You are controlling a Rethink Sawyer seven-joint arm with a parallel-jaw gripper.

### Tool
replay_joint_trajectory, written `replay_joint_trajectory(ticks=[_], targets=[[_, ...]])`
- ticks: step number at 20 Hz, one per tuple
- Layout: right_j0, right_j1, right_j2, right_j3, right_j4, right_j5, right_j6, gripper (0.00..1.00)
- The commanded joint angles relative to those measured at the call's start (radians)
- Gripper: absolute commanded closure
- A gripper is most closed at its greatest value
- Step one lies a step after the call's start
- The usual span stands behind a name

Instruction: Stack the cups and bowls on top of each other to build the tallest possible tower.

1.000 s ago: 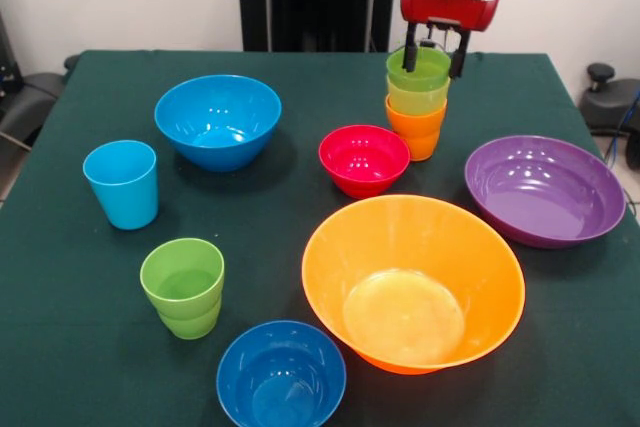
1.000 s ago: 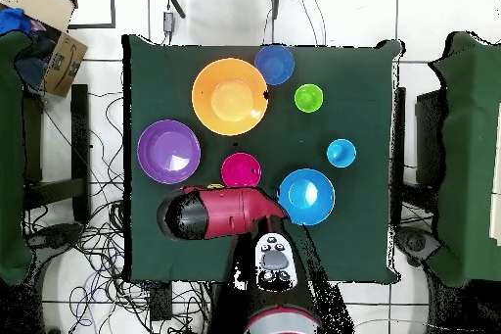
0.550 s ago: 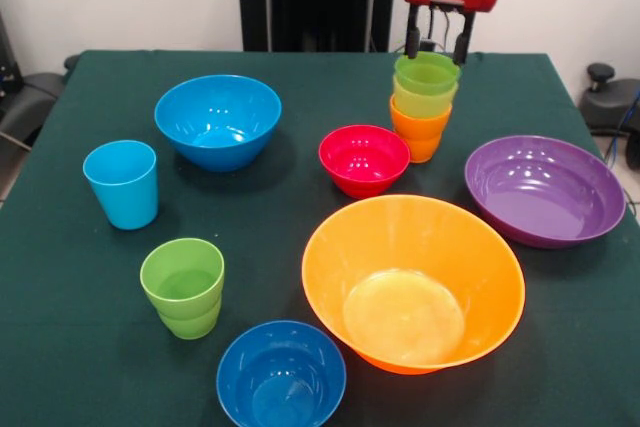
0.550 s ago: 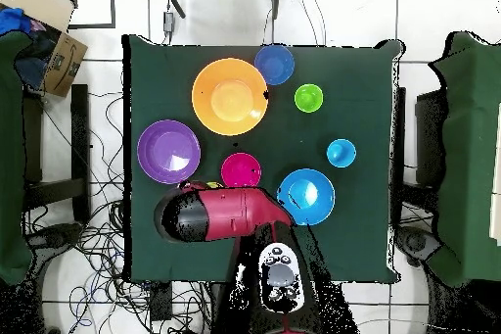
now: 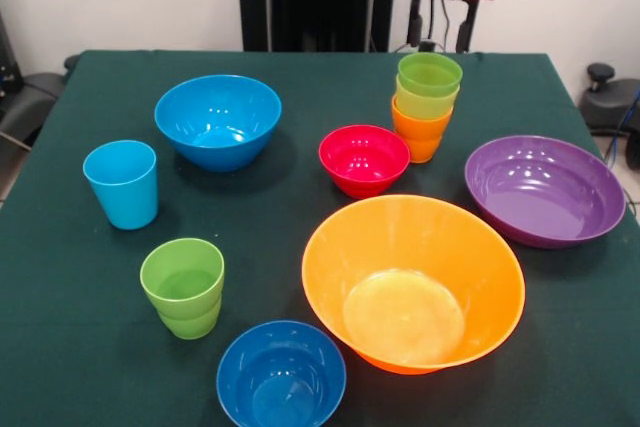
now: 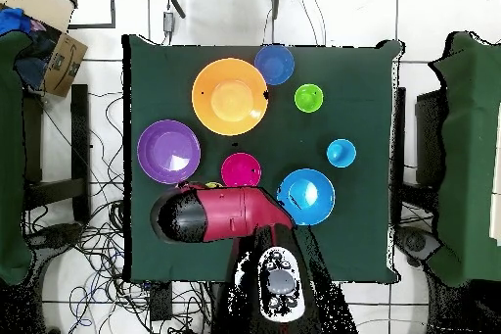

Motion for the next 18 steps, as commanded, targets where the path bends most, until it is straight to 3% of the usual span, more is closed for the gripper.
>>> replay_joint_trajectory(ticks=[1,8,18], targets=[[-0.026,0.014,0.081,-0.031,-0.004,0.163,-0.041,0.00],[-0.054,0.054,0.080,-0.169,-0.054,0.253,-0.103,0.00],[-0.102,0.138,0.093,-0.271,-0.113,0.248,-0.155,0.00]])
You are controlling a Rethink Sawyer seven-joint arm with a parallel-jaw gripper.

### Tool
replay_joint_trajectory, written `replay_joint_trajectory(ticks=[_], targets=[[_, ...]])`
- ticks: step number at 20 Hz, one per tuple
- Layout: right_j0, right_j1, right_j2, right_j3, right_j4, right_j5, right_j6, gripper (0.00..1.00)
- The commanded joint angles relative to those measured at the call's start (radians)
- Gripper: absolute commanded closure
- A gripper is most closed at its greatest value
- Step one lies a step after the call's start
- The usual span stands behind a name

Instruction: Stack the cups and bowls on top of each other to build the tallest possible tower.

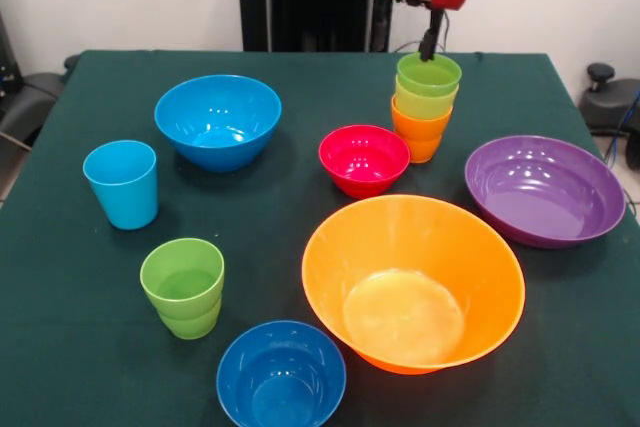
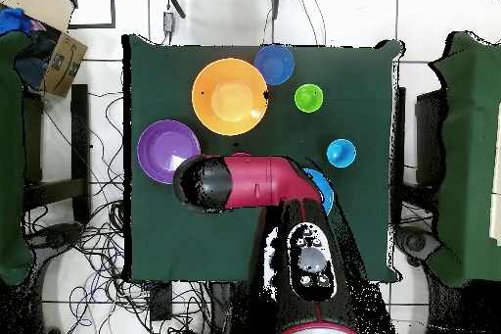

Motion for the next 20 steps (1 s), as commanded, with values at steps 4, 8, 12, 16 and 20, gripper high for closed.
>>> replay_joint_trajectory(ticks=[4,8,12,16,20], targets=[[-0.067,0.123,0.104,-0.138,-0.108,0.056,-0.181,0.00],[-0.104,0.148,0.118,-0.147,-0.126,0.046,-0.207,0.00],[-0.143,0.185,0.136,-0.144,-0.149,0.016,-0.219,0.00],[-0.177,0.206,0.165,-0.073,-0.172,-0.043,-0.208,0.00],[-0.213,0.222,0.240,-0.022,-0.206,-0.086,-0.250,0.00]])
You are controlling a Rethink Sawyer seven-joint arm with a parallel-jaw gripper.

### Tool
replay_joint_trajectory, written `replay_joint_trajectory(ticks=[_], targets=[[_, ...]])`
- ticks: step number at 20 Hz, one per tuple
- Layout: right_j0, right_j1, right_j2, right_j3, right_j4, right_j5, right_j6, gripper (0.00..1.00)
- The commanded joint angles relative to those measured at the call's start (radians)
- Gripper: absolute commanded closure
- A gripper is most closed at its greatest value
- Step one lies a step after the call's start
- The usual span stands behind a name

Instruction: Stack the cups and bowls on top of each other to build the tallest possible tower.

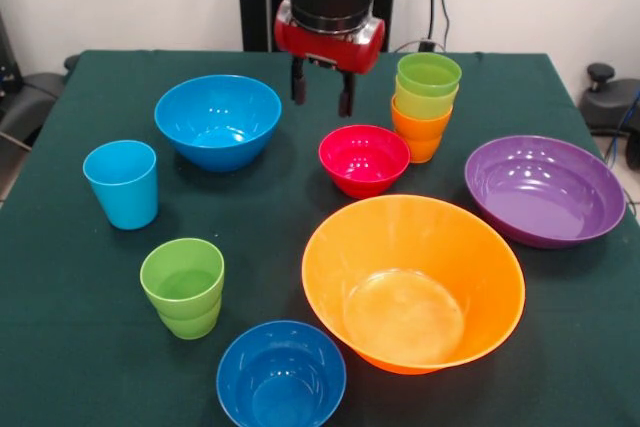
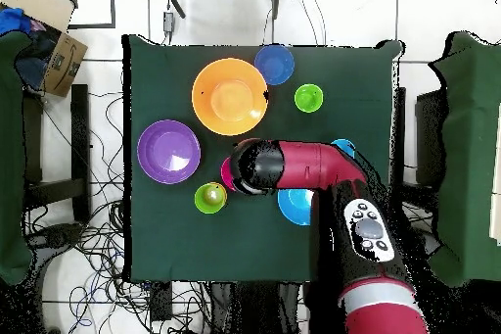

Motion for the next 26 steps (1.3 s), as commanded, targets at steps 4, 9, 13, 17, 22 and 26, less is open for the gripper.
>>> replay_joint_trajectory(ticks=[4,9,13,17,22,26], targets=[[-0.048,0.075,0.223,0.101,-0.136,-0.094,-0.238,0.00],[-0.062,0.103,0.257,0.106,-0.172,-0.115,-0.210,0.00],[-0.060,0.111,0.252,0.109,-0.215,-0.131,-0.182,0.00],[-0.046,0.115,0.228,0.099,-0.261,-0.141,-0.147,0.00],[-0.052,0.110,0.227,0.088,-0.289,-0.136,-0.134,0.00],[-0.048,0.104,0.218,0.080,-0.306,-0.129,-0.124,0.00]])
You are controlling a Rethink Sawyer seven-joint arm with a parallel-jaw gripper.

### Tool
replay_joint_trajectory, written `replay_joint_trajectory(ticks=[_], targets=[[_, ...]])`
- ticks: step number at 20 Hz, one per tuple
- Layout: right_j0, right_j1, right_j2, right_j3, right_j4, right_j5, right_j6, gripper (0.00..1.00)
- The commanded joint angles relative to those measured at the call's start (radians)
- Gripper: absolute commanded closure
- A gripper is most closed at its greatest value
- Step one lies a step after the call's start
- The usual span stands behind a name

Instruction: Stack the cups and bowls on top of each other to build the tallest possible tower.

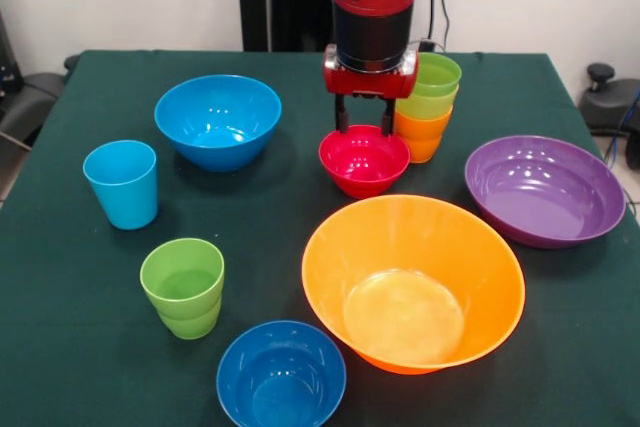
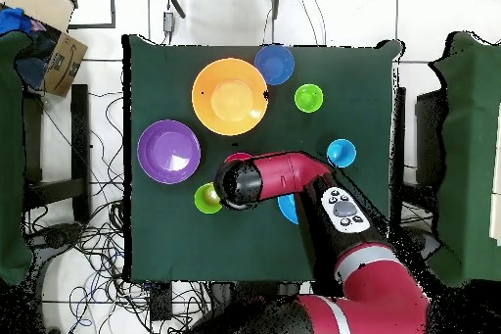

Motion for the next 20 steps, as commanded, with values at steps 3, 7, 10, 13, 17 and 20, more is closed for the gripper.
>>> replay_joint_trajectory(ticks=[3,7,10,13,17,20], targets=[[0.011,0.004,0.043,0.014,-0.107,-0.046,-0.112,0.00],[0.019,0.023,0.034,0.008,-0.131,-0.069,-0.092,0.00],[0.029,0.044,0.022,-0.001,-0.155,-0.087,-0.076,0.00],[0.033,0.058,0.008,-0.010,-0.178,-0.092,-0.068,0.00],[0.028,0.071,-0.005,-0.010,-0.207,-0.112,-0.062,0.00],[0.026,0.081,-0.009,-0.011,-0.222,-0.123,-0.055,0.00]])
